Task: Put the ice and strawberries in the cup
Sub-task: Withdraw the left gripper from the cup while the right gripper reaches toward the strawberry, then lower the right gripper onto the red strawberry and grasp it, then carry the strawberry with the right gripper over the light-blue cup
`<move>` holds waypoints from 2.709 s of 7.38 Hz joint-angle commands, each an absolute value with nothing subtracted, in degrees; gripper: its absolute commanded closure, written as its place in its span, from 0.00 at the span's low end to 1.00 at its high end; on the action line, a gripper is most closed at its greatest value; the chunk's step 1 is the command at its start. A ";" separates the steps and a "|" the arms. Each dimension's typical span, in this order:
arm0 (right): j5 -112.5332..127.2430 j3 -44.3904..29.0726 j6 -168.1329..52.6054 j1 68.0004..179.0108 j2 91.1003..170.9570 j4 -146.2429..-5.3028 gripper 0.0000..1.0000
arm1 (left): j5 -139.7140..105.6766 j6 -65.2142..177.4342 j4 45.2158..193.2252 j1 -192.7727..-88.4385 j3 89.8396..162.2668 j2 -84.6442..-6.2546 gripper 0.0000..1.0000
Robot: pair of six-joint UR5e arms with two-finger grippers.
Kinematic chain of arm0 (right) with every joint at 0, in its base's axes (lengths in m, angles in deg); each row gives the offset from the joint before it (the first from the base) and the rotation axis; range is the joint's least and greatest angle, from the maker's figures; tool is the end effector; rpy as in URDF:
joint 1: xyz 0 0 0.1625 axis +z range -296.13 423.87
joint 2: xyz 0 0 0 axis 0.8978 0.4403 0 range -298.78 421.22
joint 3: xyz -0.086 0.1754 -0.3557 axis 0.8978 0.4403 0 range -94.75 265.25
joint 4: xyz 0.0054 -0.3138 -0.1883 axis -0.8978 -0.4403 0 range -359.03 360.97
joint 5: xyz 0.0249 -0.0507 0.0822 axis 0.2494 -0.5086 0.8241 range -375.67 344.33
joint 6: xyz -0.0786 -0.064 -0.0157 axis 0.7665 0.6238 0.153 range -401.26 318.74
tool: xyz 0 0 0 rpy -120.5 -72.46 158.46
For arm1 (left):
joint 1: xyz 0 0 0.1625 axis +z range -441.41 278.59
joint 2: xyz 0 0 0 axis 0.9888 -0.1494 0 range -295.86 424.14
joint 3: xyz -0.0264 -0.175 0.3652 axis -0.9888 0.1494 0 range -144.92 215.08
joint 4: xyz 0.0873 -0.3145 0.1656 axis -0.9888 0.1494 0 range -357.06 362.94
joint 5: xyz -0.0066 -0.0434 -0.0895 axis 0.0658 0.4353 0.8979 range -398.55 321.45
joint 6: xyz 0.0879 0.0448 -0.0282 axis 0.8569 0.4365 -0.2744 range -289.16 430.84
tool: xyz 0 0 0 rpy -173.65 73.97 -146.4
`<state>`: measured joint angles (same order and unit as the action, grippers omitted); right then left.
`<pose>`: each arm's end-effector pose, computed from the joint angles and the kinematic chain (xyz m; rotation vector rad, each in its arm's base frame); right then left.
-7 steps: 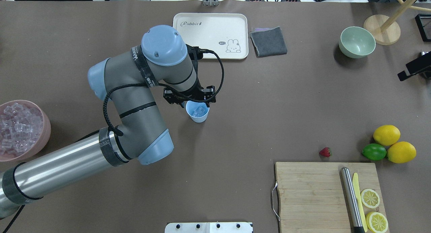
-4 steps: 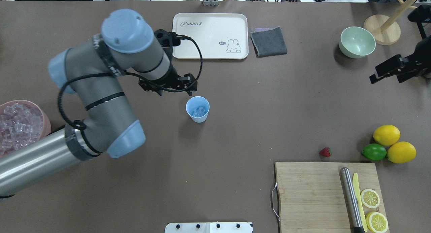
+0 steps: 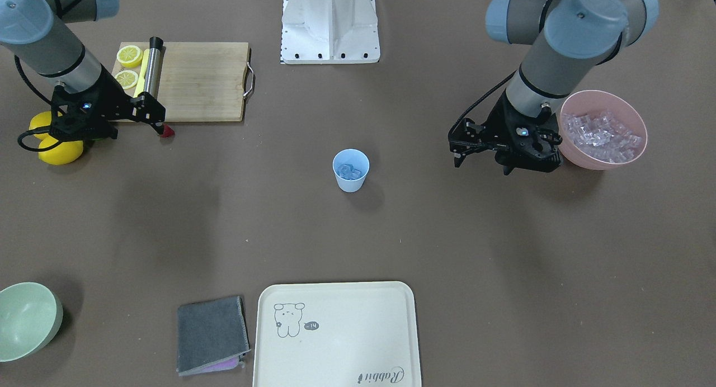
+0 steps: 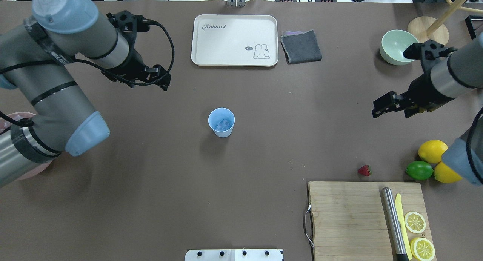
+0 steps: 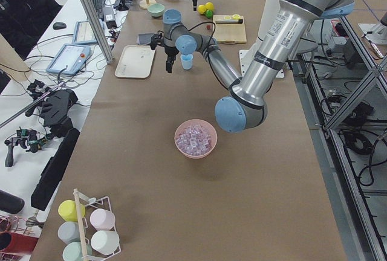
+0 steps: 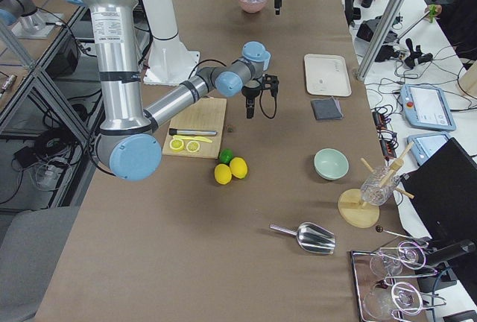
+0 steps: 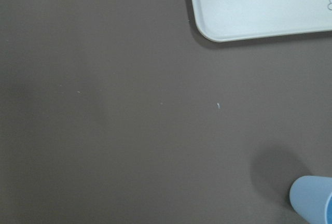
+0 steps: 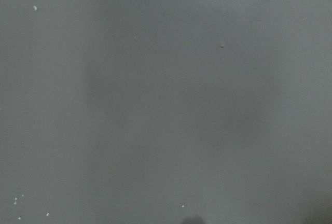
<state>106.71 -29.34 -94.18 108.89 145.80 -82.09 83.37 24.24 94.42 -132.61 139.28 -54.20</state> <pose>-0.2735 -0.3845 0.4053 0.0009 -0.8300 -0.0518 0.2993 -0.4984 0.2825 0.1904 0.8946 0.0874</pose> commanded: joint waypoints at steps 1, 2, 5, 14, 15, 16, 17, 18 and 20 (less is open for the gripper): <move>102.82 -27.35 -96.88 103.62 145.51 -81.91 0.03 | 83.35 24.26 94.26 -133.09 139.32 -53.89 0.02; 102.64 -26.82 -97.25 102.99 146.12 -81.56 0.04 | 83.35 24.17 94.17 -133.18 139.24 -53.89 0.02; 102.28 -24.00 -100.50 101.67 150.42 -71.56 0.10 | 83.27 23.04 94.17 -133.09 138.97 -54.15 0.02; 101.67 -22.68 -100.50 98.51 150.34 -71.45 0.65 | 83.00 20.57 94.08 -132.83 138.88 -54.77 0.02; 101.75 -22.68 -100.33 98.42 150.34 -71.54 1.00 | 83.00 19.87 94.08 -132.83 138.97 -54.77 0.02; 101.75 -22.59 -99.80 98.33 150.43 -71.54 1.00 | 83.00 19.78 94.17 -132.83 138.97 -54.77 0.02; 102.19 -22.77 -99.71 98.33 150.34 -71.54 1.00 | 82.91 19.78 94.08 -132.83 138.97 -54.77 0.02; 102.72 -23.90 -99.80 98.41 149.38 -71.71 1.00 | 82.91 19.78 94.17 -132.83 138.97 -54.77 0.02; 103.68 -24.62 -100.15 101.91 140.47 -76.95 1.00 | 82.91 21.00 94.26 -133.44 139.23 -54.60 0.03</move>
<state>102.98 -24.32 -100.04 99.85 146.01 -73.55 82.92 20.11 94.19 -133.09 139.19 -54.73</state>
